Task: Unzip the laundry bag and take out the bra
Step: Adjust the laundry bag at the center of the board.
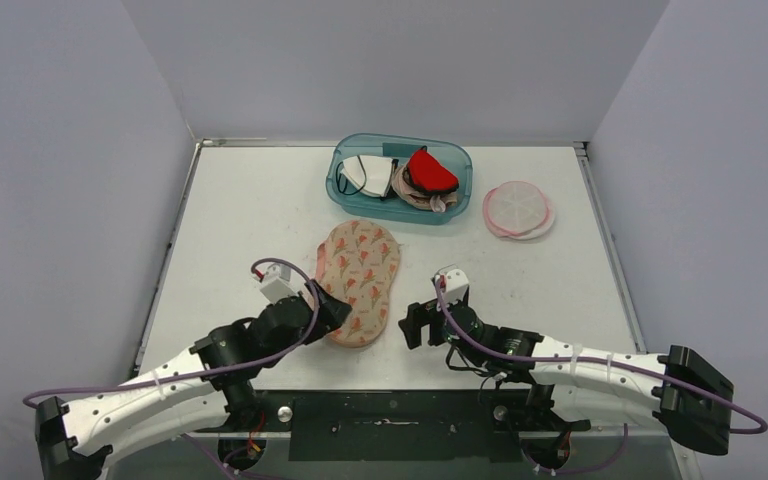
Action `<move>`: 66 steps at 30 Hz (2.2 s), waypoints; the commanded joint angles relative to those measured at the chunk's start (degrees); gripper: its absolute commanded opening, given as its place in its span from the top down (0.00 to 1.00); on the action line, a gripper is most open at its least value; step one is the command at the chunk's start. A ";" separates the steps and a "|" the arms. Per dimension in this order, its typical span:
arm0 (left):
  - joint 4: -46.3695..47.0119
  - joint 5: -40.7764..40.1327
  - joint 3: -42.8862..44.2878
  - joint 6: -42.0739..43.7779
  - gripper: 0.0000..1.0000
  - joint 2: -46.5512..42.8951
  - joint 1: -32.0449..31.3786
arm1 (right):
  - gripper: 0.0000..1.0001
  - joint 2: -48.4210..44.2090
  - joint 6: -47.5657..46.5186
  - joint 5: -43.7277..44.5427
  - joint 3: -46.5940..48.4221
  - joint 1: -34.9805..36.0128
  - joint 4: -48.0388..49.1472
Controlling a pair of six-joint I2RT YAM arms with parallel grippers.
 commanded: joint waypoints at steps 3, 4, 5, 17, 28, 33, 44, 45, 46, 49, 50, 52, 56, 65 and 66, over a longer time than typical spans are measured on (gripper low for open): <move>-5.72 -15.67 8.12 16.89 0.26 -1.91 3.08 | 0.10 -2.47 2.56 -5.48 -0.98 -0.01 4.36; -4.25 -14.25 8.00 18.70 0.26 -1.92 5.16 | 0.10 -2.73 2.65 -5.69 -1.18 0.14 4.09; -2.33 -12.47 7.40 20.32 0.26 -2.02 7.37 | 0.10 -3.10 2.74 -5.75 -1.13 0.29 3.74; 25.08 16.80 -2.60 29.45 0.15 9.80 32.88 | 0.11 -7.91 3.34 -5.05 -3.68 0.85 2.40; 39.27 18.93 -9.82 23.81 0.23 18.14 27.12 | 0.11 -15.14 4.33 -1.40 -4.48 1.49 -1.99; 39.16 13.69 -10.74 21.24 0.27 16.69 17.17 | 0.11 -17.80 7.77 4.05 -6.06 1.50 -3.85; 42.89 4.11 0.30 18.96 0.27 29.28 -3.37 | 0.10 -24.35 15.11 8.58 -8.13 1.51 -7.25; 42.81 4.20 1.85 19.35 0.26 31.09 -4.02 | 0.10 -24.71 15.20 8.89 -7.96 1.49 -8.10; 42.41 4.21 3.21 19.58 0.26 32.52 -4.41 | 0.10 -25.17 15.28 9.40 -7.84 1.51 -8.90; 41.40 3.59 6.17 19.83 0.25 34.58 -5.05 | 0.10 -26.72 15.36 10.23 -7.72 1.52 -10.70; 40.60 3.09 6.51 19.83 0.25 34.63 -5.11 | 0.10 -26.98 15.39 10.43 -7.79 1.46 -11.22; 38.60 1.54 7.14 19.70 0.25 33.96 -5.18 | 0.10 -27.61 15.31 11.07 -8.01 1.41 -11.91; 35.16 -1.93 6.12 18.72 0.24 30.98 -5.05 | 0.10 -25.00 14.27 11.74 -8.76 0.70 -10.38; 21.59 -11.70 0.32 12.76 0.24 13.10 -2.78 | 0.10 -10.22 4.67 -7.88 -3.76 -21.39 2.06; 20.20 -12.10 -0.44 12.52 0.23 10.49 -2.59 | 0.11 -8.31 3.93 -10.55 -2.98 -24.26 3.32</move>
